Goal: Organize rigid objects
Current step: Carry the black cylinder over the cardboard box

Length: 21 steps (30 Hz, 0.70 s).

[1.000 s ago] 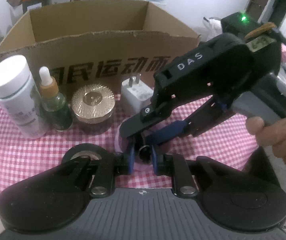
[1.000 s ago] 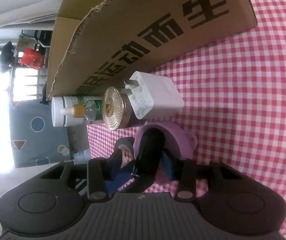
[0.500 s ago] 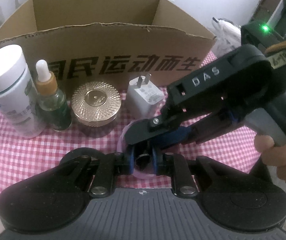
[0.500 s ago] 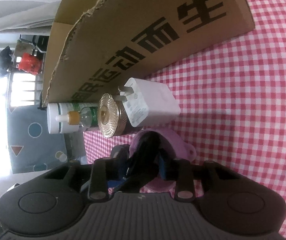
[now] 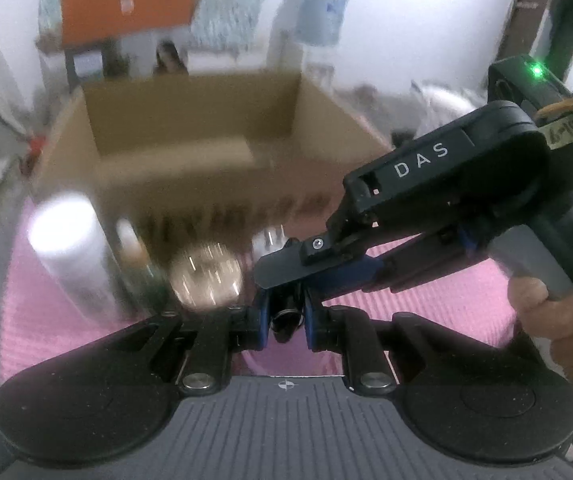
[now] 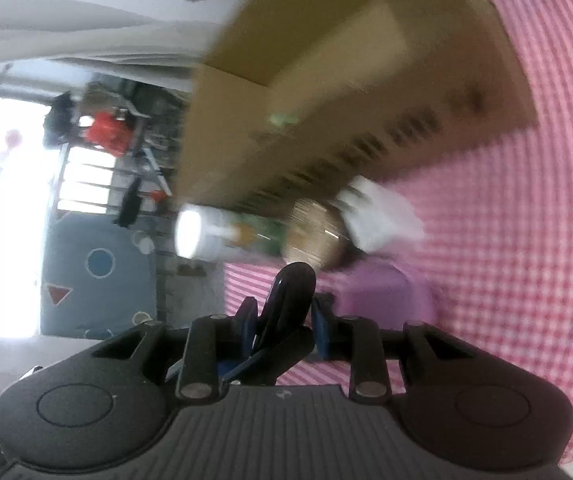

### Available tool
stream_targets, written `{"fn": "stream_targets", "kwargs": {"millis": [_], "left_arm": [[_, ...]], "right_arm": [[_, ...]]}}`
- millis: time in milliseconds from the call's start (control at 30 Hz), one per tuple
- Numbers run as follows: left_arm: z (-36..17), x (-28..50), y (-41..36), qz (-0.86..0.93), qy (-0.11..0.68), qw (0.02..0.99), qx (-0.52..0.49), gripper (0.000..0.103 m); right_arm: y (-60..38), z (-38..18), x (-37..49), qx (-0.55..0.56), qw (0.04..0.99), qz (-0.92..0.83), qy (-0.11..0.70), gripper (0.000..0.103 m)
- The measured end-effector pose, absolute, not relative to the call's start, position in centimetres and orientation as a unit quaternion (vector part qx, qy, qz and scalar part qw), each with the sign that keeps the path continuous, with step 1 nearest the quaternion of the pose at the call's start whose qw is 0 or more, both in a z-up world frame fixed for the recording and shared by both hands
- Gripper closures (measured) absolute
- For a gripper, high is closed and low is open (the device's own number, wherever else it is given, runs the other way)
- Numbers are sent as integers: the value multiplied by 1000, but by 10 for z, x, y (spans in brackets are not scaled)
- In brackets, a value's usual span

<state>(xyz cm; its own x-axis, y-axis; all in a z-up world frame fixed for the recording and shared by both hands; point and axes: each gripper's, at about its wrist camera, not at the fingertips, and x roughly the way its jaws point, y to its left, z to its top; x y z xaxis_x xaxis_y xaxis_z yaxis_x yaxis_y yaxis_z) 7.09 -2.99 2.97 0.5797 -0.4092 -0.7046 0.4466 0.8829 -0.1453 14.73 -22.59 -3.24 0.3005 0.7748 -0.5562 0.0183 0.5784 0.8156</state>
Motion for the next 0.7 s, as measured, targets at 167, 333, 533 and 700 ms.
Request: {"fn": "stream_targets", "kwargs": {"millis": [167,333,533,700], "left_arm": [[64,94,-22,-214,357,909,15,87],[72,139,-17,-185,356,916,-1,87],[64,210,-7,-152,398,904,-17,87],[46,264,0,-130,449,884,-10,87]], "right_arm": [[-216,12,177,356,735,299,493,71],[-202,33,229,342,738,314,489,71],[-180,25,308,343,716,310,523,72],[-163,1,362,348,699,291,553,72]]}}
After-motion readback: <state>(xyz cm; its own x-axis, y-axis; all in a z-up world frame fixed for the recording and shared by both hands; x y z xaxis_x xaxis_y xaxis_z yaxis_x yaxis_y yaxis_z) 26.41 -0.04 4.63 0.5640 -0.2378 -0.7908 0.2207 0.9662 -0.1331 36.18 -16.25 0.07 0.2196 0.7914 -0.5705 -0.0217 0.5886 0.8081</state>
